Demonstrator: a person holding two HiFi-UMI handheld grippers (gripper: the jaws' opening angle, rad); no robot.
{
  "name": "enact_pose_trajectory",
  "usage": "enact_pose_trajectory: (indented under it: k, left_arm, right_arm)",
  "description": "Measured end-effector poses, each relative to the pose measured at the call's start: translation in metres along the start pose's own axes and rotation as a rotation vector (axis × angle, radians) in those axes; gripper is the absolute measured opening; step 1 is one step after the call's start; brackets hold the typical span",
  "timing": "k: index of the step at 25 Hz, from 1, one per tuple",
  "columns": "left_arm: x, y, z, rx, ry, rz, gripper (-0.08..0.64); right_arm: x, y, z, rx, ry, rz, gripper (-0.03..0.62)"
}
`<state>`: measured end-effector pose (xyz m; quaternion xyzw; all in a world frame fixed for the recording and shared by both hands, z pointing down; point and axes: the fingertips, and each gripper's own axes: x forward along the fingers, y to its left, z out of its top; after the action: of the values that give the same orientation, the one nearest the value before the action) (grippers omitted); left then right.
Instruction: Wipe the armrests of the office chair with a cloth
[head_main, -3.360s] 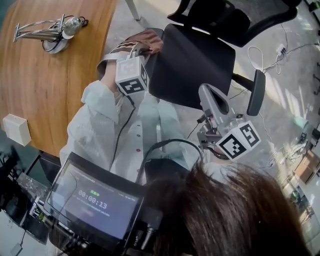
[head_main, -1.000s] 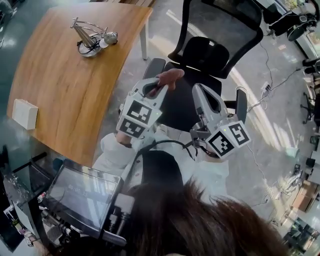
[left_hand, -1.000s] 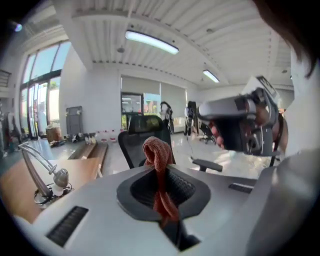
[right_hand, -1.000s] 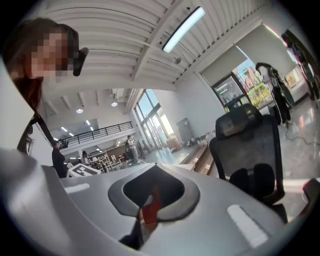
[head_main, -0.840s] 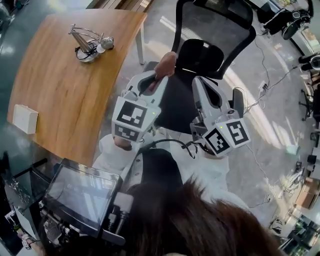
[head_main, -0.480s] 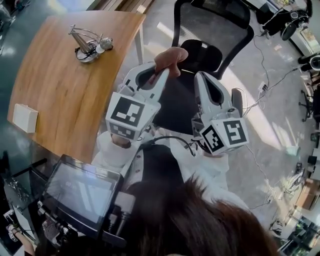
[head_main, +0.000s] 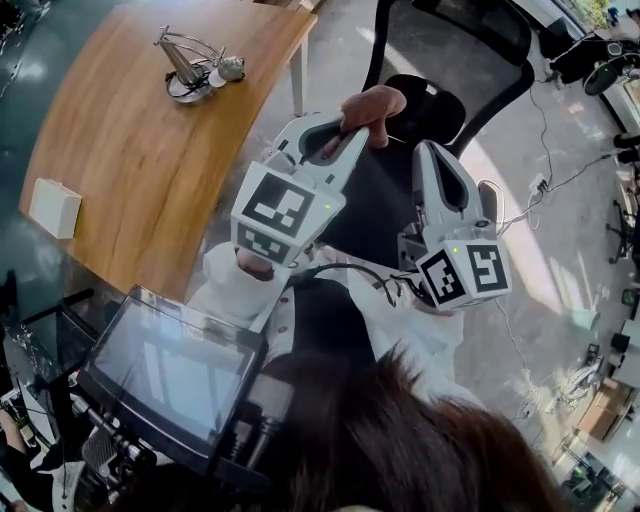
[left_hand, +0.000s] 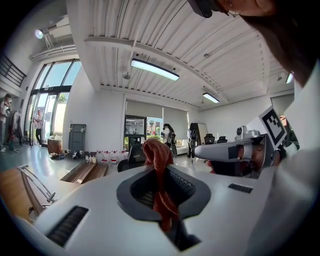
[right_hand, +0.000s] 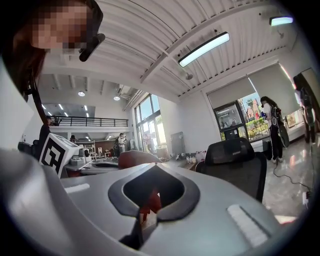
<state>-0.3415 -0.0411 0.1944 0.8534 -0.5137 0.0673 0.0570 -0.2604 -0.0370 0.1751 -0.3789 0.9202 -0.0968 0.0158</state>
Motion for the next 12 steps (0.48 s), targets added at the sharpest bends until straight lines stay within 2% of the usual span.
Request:
enact_pose_trajectory:
  k: [12]
  left_arm:
    - [0.011, -0.006, 0.006, -0.008, -0.010, -0.021, 0.023]
  right_arm:
    - [0.003, -0.014, 0.001, 0.009, 0.012, 0.000, 0.000]
